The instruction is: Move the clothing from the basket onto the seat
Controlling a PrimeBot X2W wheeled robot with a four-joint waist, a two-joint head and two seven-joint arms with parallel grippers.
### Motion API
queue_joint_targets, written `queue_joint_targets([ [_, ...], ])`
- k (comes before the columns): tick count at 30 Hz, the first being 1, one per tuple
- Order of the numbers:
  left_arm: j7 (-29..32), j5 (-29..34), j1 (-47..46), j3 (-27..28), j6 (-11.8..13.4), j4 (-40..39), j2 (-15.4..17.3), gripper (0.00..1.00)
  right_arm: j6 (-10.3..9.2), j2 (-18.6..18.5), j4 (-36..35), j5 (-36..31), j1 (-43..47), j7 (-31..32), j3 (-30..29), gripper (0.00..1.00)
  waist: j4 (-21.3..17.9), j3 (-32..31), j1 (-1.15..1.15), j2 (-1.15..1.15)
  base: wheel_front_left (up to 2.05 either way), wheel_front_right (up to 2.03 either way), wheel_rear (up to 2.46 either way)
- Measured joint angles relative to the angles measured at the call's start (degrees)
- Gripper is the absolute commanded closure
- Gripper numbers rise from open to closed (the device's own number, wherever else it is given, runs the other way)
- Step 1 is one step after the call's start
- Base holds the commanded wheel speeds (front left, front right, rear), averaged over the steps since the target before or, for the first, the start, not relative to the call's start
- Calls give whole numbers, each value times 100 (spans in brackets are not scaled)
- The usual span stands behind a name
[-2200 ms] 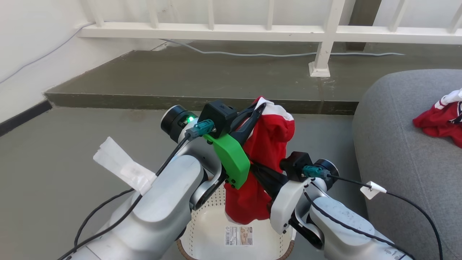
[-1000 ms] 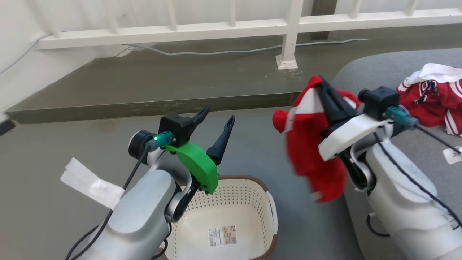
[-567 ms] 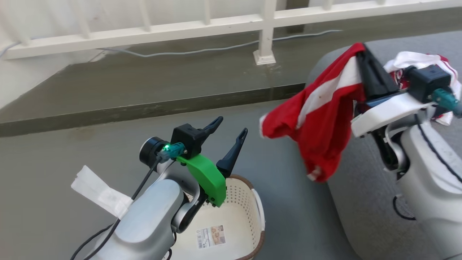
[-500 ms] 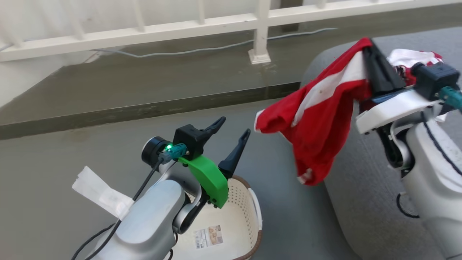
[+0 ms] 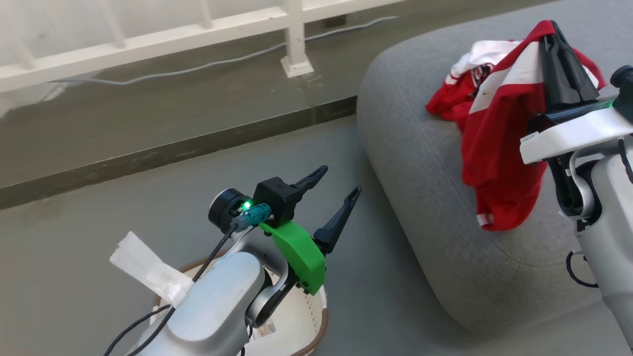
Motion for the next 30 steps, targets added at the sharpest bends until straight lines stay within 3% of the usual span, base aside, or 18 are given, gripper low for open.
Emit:
queue_joint_targets([
  [9, 96, 48, 1, -147, -2, -108, -13, 0, -54, -78, -221, 11, 74, -2, -268, 100, -369, 232, 0, 0, 0, 0, 0],
  [20, 221, 208, -7, -223, -10, -286, -12, 0, -97, -136, -259, 75, 115, -9, -494, 100, -430, 554, 0, 0, 0, 0, 0],
  [30, 495, 310, -115, -311, 7, -557, 33, 0, -46, -499, -186, 102, -1177, 133, -765, 100, -359, 1010, 0, 0, 0, 0, 0],
])
